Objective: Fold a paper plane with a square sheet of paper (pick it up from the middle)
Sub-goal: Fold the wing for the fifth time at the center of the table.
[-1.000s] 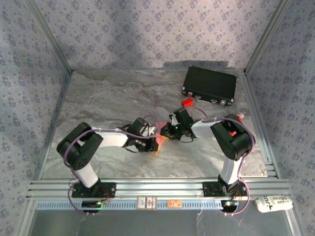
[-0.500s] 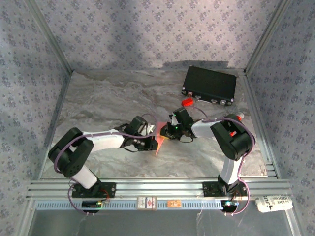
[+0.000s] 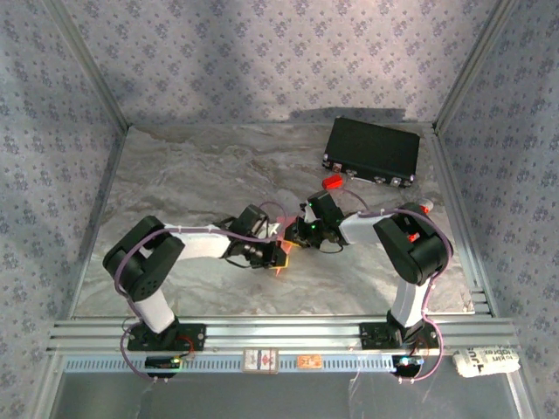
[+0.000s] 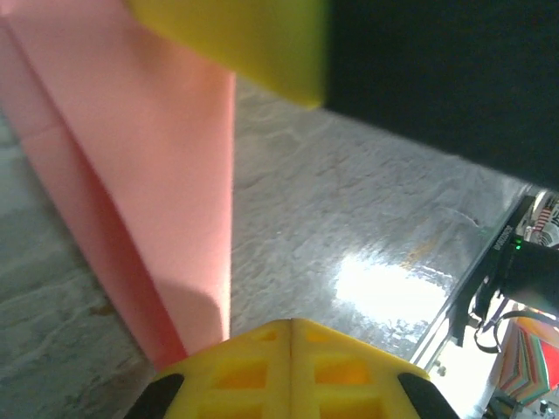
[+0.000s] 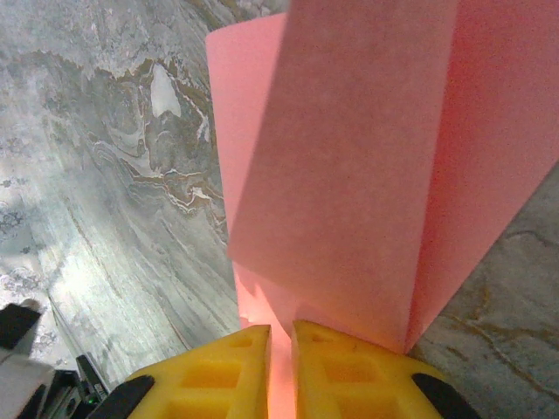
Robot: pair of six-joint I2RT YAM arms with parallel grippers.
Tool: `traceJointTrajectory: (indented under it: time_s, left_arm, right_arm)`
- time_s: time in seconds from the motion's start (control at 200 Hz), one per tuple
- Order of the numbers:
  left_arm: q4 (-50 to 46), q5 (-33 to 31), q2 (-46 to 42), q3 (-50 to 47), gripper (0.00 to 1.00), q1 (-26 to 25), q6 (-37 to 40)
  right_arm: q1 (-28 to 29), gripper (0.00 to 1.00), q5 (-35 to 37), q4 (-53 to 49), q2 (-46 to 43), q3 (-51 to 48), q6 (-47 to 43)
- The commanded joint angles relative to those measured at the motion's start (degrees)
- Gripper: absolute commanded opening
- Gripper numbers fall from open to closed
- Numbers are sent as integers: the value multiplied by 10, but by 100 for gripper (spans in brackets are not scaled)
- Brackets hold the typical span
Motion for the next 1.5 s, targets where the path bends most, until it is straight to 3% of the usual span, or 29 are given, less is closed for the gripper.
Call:
traceJointTrajectory:
  time_s: [0.0, 0.54, 0.884, 1.494]
  left_arm:
    - [-38, 4, 1, -23, 4, -4, 20]
    - [-72, 28, -37, -58, 4, -3, 39]
    - [68, 32, -119, -82, 2, 20, -34]
    - [129, -52, 1, -1, 7, 30, -59]
  right_arm:
    - [1, 16, 70, -78, 32, -14, -5]
    - [0, 16, 72, -78, 31, -16, -5]
    - [0, 17, 71, -75, 29, -17, -3]
    - [1, 17, 66, -66, 27, -21, 0]
